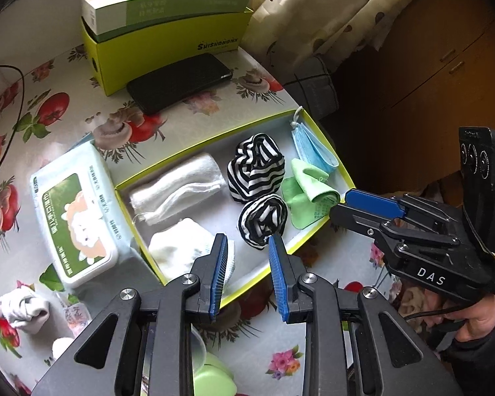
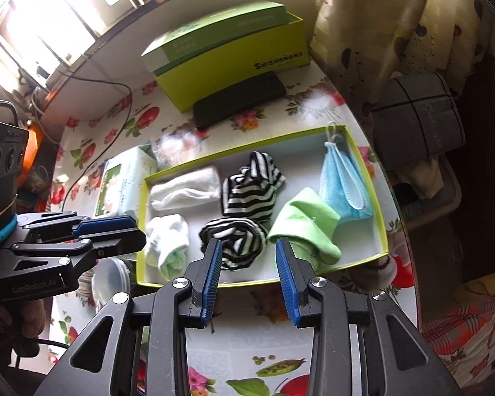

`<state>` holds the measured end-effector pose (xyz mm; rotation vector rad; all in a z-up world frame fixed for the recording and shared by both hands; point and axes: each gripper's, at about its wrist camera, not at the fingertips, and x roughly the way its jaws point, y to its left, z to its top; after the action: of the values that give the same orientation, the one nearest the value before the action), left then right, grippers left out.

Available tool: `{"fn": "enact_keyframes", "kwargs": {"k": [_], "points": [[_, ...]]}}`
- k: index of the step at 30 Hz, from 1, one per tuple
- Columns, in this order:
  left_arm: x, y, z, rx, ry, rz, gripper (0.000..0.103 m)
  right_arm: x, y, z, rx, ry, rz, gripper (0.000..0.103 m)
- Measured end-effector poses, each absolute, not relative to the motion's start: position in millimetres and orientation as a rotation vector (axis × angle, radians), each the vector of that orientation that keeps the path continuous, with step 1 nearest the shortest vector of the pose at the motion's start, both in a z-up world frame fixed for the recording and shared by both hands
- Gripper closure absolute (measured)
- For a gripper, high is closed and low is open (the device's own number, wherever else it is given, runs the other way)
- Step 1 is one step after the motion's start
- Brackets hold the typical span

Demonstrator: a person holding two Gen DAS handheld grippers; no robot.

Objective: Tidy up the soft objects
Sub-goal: 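Move both tools back to the pile of soft items, then grasp the white rolled sock with blue stripes with the left gripper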

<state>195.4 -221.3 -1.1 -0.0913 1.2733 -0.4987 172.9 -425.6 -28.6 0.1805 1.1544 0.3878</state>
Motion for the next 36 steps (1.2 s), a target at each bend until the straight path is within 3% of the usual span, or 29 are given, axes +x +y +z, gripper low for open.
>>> {"fn": "enact_keyframes", "kwargs": {"k": [7,14,36], "points": [[181,-189,13,-0.137,1.231,-0.429,0.076,166,-393,-14,0.154,1.150,0.445,0.069],[163,-154,24,-0.177,1.196,-0.364,0.076,156,-359,-4,0.116,1.152,0.518,0.059],[115,-31,4,-0.353,1.194,-0.131,0.076,136,-276,15,0.033,1.168,0.698,0.058]]}}
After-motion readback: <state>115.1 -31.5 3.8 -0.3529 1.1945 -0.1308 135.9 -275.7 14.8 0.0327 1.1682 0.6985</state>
